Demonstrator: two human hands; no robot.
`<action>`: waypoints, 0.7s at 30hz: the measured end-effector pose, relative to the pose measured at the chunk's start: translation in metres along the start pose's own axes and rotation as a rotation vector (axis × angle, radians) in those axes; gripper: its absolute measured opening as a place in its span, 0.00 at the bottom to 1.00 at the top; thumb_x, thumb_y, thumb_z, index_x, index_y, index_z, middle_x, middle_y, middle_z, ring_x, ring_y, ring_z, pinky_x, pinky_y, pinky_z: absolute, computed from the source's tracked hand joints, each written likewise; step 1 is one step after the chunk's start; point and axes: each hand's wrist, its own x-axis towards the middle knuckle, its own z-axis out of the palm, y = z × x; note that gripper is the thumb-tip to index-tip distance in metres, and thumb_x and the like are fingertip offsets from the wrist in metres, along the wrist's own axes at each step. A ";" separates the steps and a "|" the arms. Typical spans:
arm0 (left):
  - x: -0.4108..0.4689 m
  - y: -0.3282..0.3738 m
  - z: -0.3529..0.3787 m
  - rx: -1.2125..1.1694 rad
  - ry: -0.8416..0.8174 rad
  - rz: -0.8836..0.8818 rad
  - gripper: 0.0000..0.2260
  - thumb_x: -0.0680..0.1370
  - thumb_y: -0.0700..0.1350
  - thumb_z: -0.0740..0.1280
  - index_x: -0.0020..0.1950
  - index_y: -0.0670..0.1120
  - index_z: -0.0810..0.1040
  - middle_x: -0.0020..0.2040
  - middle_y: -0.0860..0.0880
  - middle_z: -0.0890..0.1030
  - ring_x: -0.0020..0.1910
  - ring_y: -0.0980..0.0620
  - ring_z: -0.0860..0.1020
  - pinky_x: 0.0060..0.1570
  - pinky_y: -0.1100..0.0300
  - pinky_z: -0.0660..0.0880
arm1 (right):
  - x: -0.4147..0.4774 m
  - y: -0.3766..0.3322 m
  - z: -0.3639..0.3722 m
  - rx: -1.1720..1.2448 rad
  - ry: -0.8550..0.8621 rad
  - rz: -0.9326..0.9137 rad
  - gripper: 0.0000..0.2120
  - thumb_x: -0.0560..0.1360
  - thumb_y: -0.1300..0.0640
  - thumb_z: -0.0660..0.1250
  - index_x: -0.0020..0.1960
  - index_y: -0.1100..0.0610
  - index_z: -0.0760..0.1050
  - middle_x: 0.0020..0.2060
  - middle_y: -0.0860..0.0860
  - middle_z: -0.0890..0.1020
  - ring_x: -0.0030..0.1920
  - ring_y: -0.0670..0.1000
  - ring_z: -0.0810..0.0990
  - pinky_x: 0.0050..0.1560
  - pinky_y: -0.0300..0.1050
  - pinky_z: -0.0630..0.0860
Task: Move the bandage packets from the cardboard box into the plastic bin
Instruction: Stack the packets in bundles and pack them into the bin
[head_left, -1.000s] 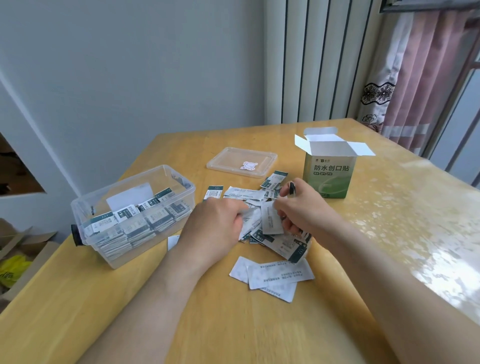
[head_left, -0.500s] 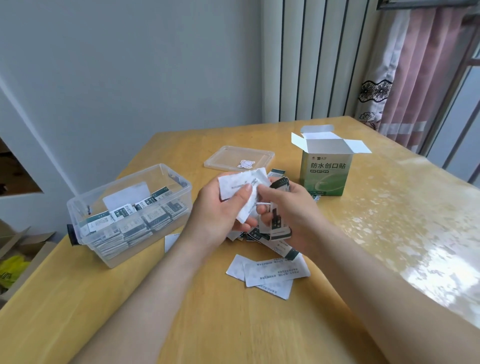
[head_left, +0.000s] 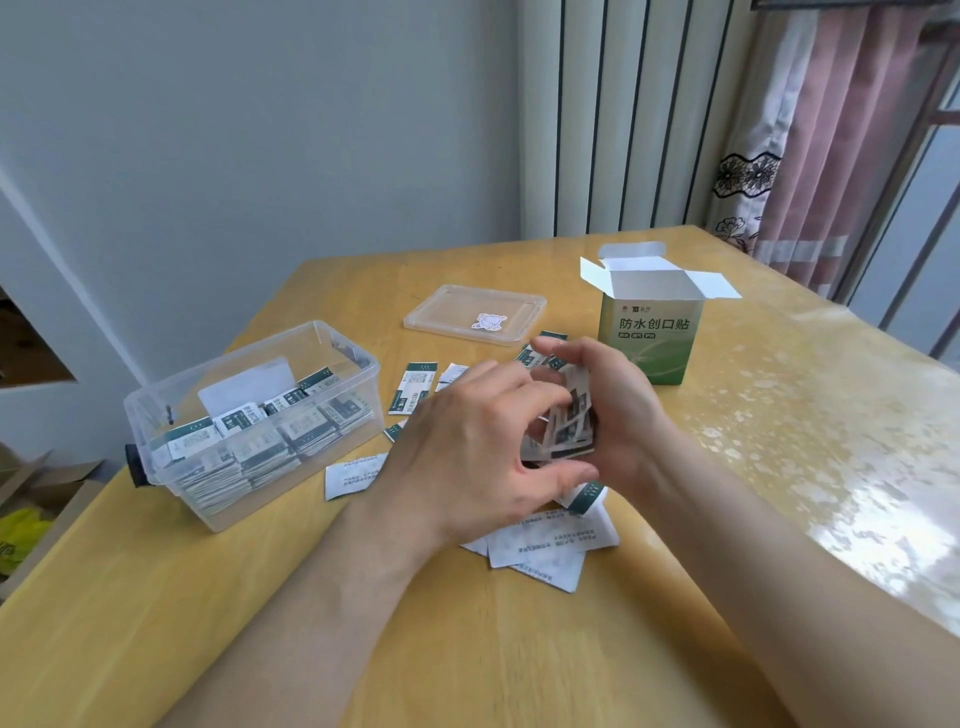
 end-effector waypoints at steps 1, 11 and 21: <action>0.000 -0.001 0.001 -0.024 0.011 -0.004 0.24 0.67 0.66 0.66 0.55 0.52 0.79 0.45 0.59 0.72 0.47 0.57 0.69 0.45 0.61 0.72 | 0.001 0.001 -0.001 0.012 -0.030 0.003 0.04 0.76 0.61 0.62 0.48 0.57 0.75 0.33 0.53 0.69 0.28 0.51 0.67 0.26 0.39 0.72; -0.003 -0.005 0.001 -0.252 -0.184 -0.142 0.46 0.63 0.52 0.77 0.74 0.61 0.55 0.73 0.61 0.58 0.72 0.61 0.60 0.65 0.57 0.70 | -0.010 0.016 0.010 -0.413 -0.256 -0.040 0.05 0.76 0.66 0.60 0.43 0.59 0.71 0.29 0.55 0.70 0.28 0.51 0.70 0.27 0.40 0.66; -0.001 -0.007 -0.008 -0.397 -0.219 -0.301 0.35 0.64 0.53 0.78 0.67 0.61 0.68 0.63 0.63 0.67 0.63 0.59 0.70 0.58 0.60 0.73 | -0.016 0.003 0.003 -0.773 -0.369 -0.042 0.07 0.77 0.66 0.60 0.42 0.58 0.72 0.25 0.51 0.71 0.26 0.48 0.67 0.29 0.44 0.58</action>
